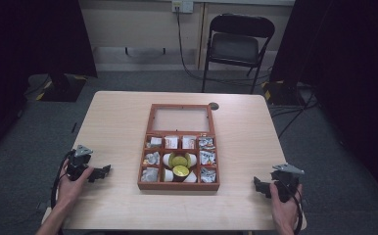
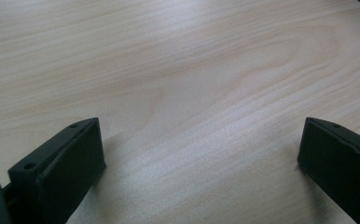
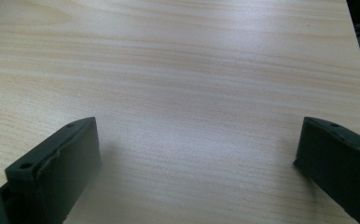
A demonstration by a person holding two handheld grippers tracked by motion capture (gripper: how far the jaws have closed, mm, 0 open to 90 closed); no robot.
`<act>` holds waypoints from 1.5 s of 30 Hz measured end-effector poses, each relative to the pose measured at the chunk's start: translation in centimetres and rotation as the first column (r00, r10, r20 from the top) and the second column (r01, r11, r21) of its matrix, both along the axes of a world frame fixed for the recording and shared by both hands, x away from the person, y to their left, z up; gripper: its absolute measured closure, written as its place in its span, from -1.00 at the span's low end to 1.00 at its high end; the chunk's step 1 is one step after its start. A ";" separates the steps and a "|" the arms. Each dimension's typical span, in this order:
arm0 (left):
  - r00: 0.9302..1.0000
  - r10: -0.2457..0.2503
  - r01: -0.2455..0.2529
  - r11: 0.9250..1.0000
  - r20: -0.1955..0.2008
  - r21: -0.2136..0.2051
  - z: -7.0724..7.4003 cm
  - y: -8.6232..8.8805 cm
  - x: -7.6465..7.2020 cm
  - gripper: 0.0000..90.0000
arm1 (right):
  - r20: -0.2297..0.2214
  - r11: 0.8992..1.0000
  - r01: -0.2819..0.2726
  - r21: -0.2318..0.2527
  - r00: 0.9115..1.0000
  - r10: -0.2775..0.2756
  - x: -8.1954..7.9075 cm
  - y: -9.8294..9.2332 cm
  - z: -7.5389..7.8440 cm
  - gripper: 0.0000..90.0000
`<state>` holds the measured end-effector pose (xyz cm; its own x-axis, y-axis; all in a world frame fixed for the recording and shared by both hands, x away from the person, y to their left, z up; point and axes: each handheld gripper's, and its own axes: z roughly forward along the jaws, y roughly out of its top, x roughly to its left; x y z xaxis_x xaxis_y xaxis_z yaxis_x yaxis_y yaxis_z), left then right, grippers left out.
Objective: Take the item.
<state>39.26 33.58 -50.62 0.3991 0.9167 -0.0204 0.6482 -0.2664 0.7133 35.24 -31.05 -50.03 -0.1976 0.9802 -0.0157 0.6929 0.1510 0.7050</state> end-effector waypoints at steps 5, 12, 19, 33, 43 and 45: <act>1.000 0.005 -0.005 1.000 0.007 -0.005 0.0 0.0 -0.1 -0.97 | 0.000 1.000 0.004 0.001 1.000 -0.004 0.0 0.0 0.0 -1.00; 0.999 0.040 -0.040 0.999 0.009 0.004 0.4 0.2 -0.2 -0.64 | 0.001 1.000 -0.006 -0.001 1.000 0.006 0.1 -0.2 0.0 -1.00; 0.999 0.014 -0.017 0.996 0.033 0.091 1.0 -0.8 -0.5 -0.63 | 0.001 1.000 -0.006 0.000 1.000 0.006 0.1 -0.2 0.0 -1.00; 0.998 -0.059 0.058 0.998 0.033 0.009 2.5 -1.8 -1.0 -0.56 | 0.001 1.000 -0.003 0.000 1.000 0.003 0.1 -0.2 0.0 -1.00; 0.994 -0.101 0.103 0.994 0.042 -0.040 3.4 -2.8 -1.3 -0.48 | 0.001 1.000 0.000 0.000 1.000 0.000 0.1 -0.1 0.0 -1.00; 0.993 -0.110 0.112 0.992 0.046 -0.055 3.6 -3.0 -1.4 -0.48 | 0.001 1.000 -0.003 0.000 1.000 0.003 0.1 0.0 0.0 -1.00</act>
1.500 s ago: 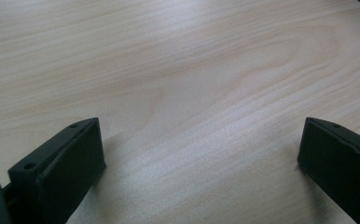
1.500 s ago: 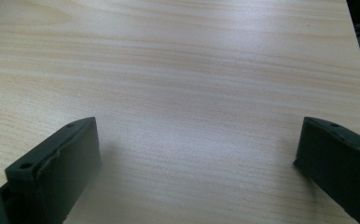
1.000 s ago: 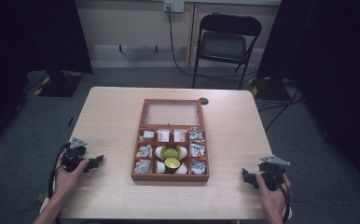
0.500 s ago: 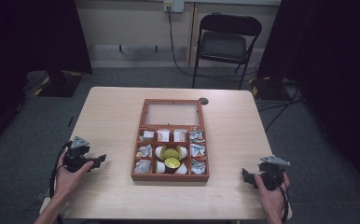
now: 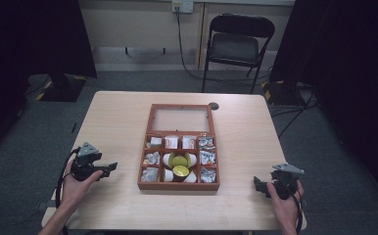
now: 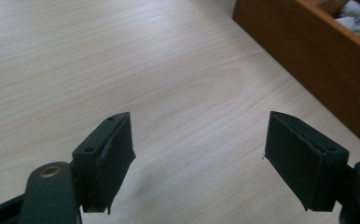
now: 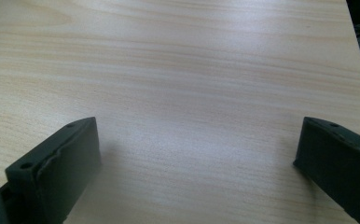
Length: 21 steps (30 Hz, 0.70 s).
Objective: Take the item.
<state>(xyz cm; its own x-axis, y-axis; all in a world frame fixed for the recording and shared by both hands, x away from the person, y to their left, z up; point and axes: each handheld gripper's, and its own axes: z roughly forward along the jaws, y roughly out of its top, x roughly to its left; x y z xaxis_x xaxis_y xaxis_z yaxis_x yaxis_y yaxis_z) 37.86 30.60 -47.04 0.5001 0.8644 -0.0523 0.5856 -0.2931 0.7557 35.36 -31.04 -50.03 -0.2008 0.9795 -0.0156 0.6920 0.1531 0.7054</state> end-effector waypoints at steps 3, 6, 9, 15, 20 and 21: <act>1.000 -0.019 0.019 1.000 0.014 -0.022 0.4 -0.5 -0.2 -0.50 | 0.000 1.000 -0.009 0.001 1.000 0.009 0.0 0.2 0.0 -1.00; 0.999 -0.050 0.050 0.999 0.019 -0.022 0.8 -1.0 -0.4 -0.55 | -0.001 1.000 -0.013 0.001 1.000 0.013 0.0 0.3 0.0 -1.00; 0.997 -0.078 0.078 0.996 0.018 -0.035 1.1 -1.6 -0.4 -0.55 | -0.001 1.000 -0.013 0.001 1.000 0.013 0.0 0.3 0.0 -1.00; 0.993 -0.114 0.115 0.993 0.034 -0.040 1.8 -2.5 -0.6 -0.54 | -0.001 1.000 -0.012 0.001 1.000 0.012 0.0 0.3 0.0 -1.00; 0.990 -0.138 0.140 0.989 0.036 -0.055 2.2 -3.2 -0.7 -0.52 | -0.001 1.000 -0.010 0.001 1.000 0.010 0.0 0.3 0.0 -1.00; 0.989 -0.141 0.143 0.988 0.036 -0.059 2.2 -3.3 -0.7 -0.50 | -0.001 1.000 -0.010 0.001 1.000 0.010 0.0 0.3 0.0 -1.00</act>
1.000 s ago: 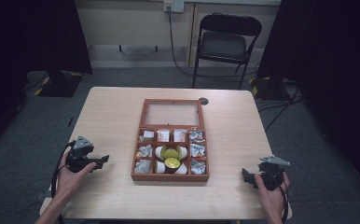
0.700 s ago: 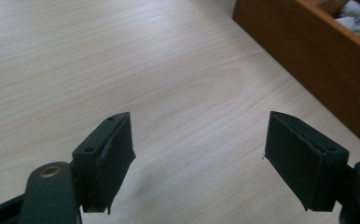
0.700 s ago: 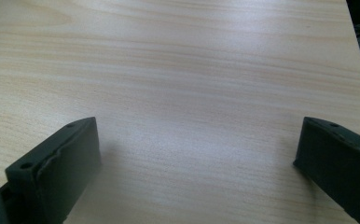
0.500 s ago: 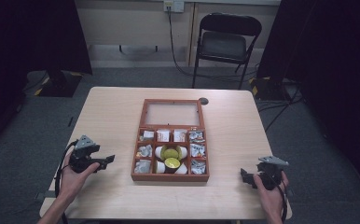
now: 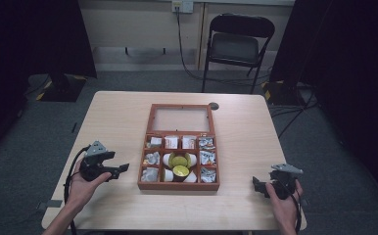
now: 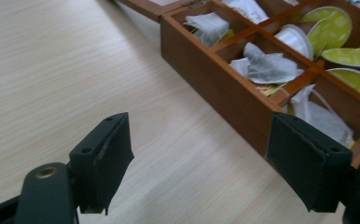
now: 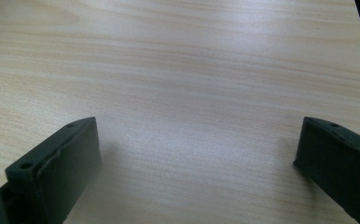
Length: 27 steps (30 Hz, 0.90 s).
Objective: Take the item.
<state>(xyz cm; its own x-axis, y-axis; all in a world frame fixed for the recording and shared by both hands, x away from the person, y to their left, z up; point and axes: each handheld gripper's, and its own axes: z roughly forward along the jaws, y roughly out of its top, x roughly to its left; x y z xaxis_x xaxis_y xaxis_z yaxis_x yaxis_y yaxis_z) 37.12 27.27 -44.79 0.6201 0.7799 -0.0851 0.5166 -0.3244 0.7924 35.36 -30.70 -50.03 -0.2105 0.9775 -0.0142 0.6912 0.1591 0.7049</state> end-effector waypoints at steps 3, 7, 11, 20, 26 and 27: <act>1.000 -0.013 0.013 1.000 0.003 -0.004 0.2 -0.4 -0.1 -0.49 | 0.000 1.000 0.000 0.000 1.000 0.000 0.0 0.0 0.0 -1.00; 0.999 -0.031 0.031 0.999 -0.005 -0.010 0.4 -0.9 -0.1 -0.49 | 0.000 1.000 0.000 0.000 1.000 0.000 0.0 0.0 0.0 -1.00; 0.998 -0.053 0.053 0.998 -0.014 -0.017 0.8 -1.5 -0.2 -0.49 | 0.000 1.000 0.000 0.000 1.000 0.000 0.0 0.0 0.0 -1.00; 0.997 -0.082 0.082 0.995 0.012 -0.049 2.0 -2.5 -0.3 -0.47 | 0.000 1.000 0.001 0.000 1.000 -0.001 0.0 0.0 0.0 -1.00; 0.996 -0.094 0.094 0.995 0.006 -0.042 2.6 -3.1 -0.1 -0.46 | 0.000 1.000 0.001 0.000 1.000 -0.001 0.0 0.0 0.0 -1.00; 0.996 -0.094 0.094 0.995 0.001 -0.046 2.6 -3.1 -0.1 -0.45 | 0.000 1.000 0.001 0.000 1.000 -0.001 0.0 0.0 0.0 -1.00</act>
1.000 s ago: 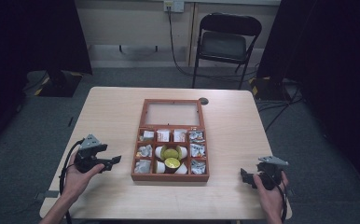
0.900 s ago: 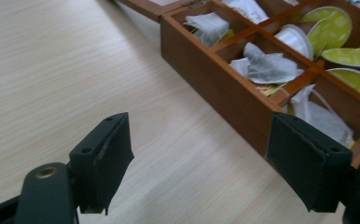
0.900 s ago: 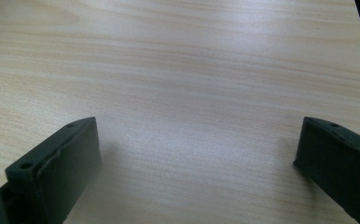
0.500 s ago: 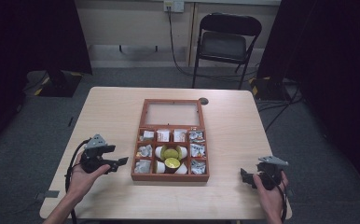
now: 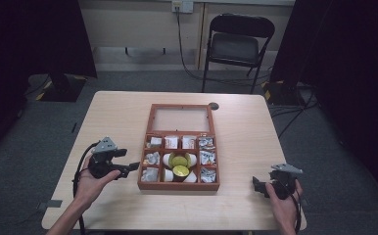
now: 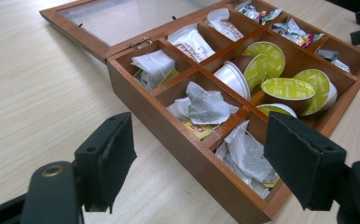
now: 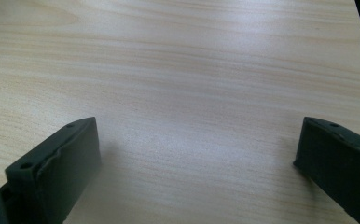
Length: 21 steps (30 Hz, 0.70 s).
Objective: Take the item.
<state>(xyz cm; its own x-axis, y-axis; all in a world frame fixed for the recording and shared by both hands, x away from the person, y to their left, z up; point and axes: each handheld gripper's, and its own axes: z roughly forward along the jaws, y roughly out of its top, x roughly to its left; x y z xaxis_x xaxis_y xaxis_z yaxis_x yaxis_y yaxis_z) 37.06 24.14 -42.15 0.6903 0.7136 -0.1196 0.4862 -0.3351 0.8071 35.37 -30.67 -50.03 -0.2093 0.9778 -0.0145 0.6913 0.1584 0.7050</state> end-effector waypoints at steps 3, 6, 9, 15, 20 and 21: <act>1.000 -0.008 0.008 1.000 0.004 0.002 0.2 -0.4 0.2 -0.43 | 0.000 1.000 0.000 0.000 1.000 0.000 0.0 0.0 0.0 -1.00; 1.000 -0.025 0.025 1.000 0.010 0.005 0.4 -1.0 0.3 -0.43 | 0.000 1.000 0.000 0.000 1.000 0.000 0.0 0.0 0.0 -1.00; 0.999 -0.043 0.043 0.999 0.014 0.009 0.8 -1.7 0.4 -0.43 | 0.000 1.000 -0.001 0.000 1.000 0.001 0.0 0.0 0.0 -1.00; 0.997 -0.075 0.075 0.997 0.023 0.005 1.6 -3.2 0.8 -0.43 | 0.000 1.000 -0.004 -0.001 1.000 0.004 0.1 0.0 0.0 -1.00; 0.995 -0.099 0.098 0.995 0.034 0.010 1.7 -4.4 0.9 -0.43 | 0.000 1.000 -0.005 -0.001 1.000 0.005 0.1 0.0 0.0 -1.00; 0.994 -0.106 0.106 0.994 0.027 -0.001 1.7 -4.6 1.0 -0.42 | 0.000 1.000 -0.005 -0.001 1.000 0.005 0.1 0.0 0.0 -1.00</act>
